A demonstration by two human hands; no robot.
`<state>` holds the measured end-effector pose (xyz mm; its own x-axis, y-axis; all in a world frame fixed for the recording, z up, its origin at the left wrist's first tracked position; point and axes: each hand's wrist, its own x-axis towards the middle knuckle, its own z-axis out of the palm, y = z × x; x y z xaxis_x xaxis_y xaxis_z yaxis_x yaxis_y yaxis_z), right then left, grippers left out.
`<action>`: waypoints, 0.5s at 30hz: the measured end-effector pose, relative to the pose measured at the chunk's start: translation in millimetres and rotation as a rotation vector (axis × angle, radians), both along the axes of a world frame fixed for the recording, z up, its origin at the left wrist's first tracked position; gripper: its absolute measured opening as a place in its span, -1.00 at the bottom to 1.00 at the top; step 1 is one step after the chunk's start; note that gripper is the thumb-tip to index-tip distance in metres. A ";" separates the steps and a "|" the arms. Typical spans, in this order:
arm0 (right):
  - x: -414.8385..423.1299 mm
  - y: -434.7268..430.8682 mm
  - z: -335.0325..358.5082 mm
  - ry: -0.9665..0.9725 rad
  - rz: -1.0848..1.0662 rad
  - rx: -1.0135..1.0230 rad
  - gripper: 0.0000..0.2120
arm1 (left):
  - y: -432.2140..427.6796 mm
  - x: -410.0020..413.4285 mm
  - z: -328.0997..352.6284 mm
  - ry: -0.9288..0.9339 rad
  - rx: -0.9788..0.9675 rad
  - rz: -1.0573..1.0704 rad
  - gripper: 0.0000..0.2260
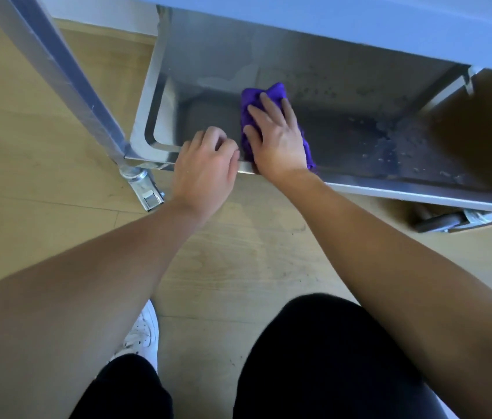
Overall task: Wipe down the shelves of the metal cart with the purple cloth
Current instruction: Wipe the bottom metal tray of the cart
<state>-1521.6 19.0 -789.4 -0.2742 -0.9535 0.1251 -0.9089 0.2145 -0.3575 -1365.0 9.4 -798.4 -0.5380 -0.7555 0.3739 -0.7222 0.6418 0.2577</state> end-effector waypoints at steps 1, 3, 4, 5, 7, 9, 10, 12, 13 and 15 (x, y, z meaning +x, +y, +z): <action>0.0 -3.1 -0.8 -0.011 0.042 -0.012 -0.60 | -3.5 -0.6 -1.2 0.012 -0.017 0.019 -0.74; -12.0 -3.4 -2.2 -0.018 0.074 -0.049 -0.61 | -13.1 -0.7 1.4 0.021 -0.030 0.058 -0.75; -22.7 -1.4 -3.2 0.000 0.062 -0.064 -0.62 | -18.5 0.7 2.5 0.013 -0.030 0.073 -0.75; -36.1 0.9 -4.2 0.019 0.023 -0.078 -0.63 | -23.6 3.1 2.4 0.000 -0.034 0.086 -0.76; -65.9 8.2 -4.8 0.022 -0.133 -0.090 -0.64 | -31.0 10.8 -1.8 -0.024 -0.038 0.110 -0.76; -89.4 14.3 -3.1 0.004 -0.304 -0.081 -0.63 | -32.5 16.6 -8.0 -0.031 -0.039 0.126 -0.75; -94.4 14.1 -2.7 -0.009 -0.364 -0.067 -0.63 | -31.6 16.7 -10.7 -0.041 -0.045 0.129 -0.75; -86.9 4.1 -3.0 -0.012 -0.449 -0.051 -0.61 | -30.0 14.1 -14.1 -0.078 -0.057 0.140 -0.75; -76.1 -3.2 -3.0 0.008 -0.473 -0.046 -0.59 | -29.3 12.2 -14.7 -0.097 -0.056 0.147 -0.75; -46.2 -18.2 -3.4 0.045 -0.409 -0.059 -0.57 | -28.6 10.3 -15.5 -0.117 -0.054 0.162 -0.75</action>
